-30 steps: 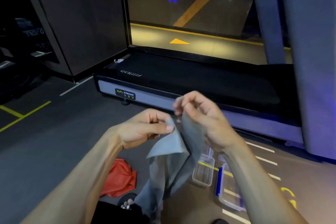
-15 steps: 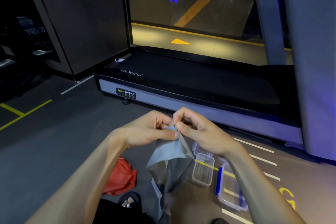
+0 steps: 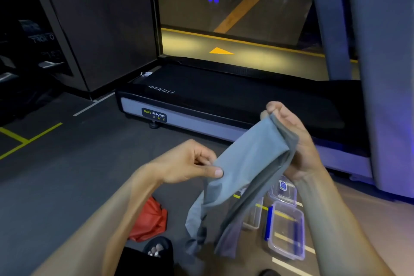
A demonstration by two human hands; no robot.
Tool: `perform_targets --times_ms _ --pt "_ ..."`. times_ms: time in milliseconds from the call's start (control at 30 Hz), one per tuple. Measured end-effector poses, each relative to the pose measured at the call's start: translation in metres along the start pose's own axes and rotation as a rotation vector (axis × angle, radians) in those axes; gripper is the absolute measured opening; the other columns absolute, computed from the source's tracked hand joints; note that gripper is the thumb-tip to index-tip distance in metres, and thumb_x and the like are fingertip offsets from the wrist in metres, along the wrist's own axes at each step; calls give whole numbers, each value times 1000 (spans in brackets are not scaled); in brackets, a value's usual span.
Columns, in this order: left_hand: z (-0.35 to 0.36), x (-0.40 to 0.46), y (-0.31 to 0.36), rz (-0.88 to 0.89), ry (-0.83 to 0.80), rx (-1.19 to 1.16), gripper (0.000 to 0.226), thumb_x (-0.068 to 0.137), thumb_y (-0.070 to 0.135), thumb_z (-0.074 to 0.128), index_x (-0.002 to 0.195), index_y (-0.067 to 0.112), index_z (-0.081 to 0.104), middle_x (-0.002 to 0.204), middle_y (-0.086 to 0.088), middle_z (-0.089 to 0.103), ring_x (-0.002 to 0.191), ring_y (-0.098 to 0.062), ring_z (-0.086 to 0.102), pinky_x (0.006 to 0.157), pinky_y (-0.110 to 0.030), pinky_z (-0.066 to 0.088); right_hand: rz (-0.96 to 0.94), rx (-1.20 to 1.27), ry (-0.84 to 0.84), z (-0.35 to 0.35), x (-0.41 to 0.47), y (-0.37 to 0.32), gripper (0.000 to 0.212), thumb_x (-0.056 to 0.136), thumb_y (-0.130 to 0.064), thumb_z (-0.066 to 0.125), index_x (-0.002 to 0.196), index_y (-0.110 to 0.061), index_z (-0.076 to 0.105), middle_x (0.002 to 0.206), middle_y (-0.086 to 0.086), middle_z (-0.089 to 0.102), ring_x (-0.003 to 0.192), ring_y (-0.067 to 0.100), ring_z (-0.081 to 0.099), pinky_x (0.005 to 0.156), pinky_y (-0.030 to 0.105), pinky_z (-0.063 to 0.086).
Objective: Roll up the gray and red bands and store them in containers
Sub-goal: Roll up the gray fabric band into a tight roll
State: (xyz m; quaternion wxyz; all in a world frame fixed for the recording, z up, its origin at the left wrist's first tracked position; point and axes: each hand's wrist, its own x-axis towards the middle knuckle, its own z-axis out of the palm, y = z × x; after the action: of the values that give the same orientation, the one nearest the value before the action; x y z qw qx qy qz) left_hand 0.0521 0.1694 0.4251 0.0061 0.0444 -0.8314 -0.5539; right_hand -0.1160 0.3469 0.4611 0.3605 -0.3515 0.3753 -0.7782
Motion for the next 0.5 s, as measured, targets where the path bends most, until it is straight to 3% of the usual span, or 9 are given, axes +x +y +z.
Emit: perform_targets --times_ms 100,300,400,500 --pt "1 1 4 38 84 -51 12 81 23 82 72 21 74 70 1 70 69 -7 56 67 -21 42 0 82 15 -9 -2 -2 5 98 -20 54 95 -18 56 78 -4 50 61 8 51 58 21 47" --pt "2 2 7 75 139 -50 9 76 23 85 75 19 77 71 1 72 67 -6 62 66 -19 47 12 137 -27 -14 -5 -7 22 83 -30 80 88 -22 60 71 -8 53 56 6 51 54 21 49" --pt "5 2 10 103 191 -55 19 73 20 87 76 5 76 69 -4 71 64 -10 60 62 -21 46 -2 115 35 -16 -7 -8 7 95 -23 63 89 -21 59 74 -7 51 58 6 50 55 20 47" --pt "5 2 10 101 185 -51 23 75 23 85 80 3 76 73 -14 72 67 -14 59 66 -31 44 -11 80 58 -19 -10 -9 16 101 -22 46 91 -21 58 77 -4 45 61 8 46 59 22 44"
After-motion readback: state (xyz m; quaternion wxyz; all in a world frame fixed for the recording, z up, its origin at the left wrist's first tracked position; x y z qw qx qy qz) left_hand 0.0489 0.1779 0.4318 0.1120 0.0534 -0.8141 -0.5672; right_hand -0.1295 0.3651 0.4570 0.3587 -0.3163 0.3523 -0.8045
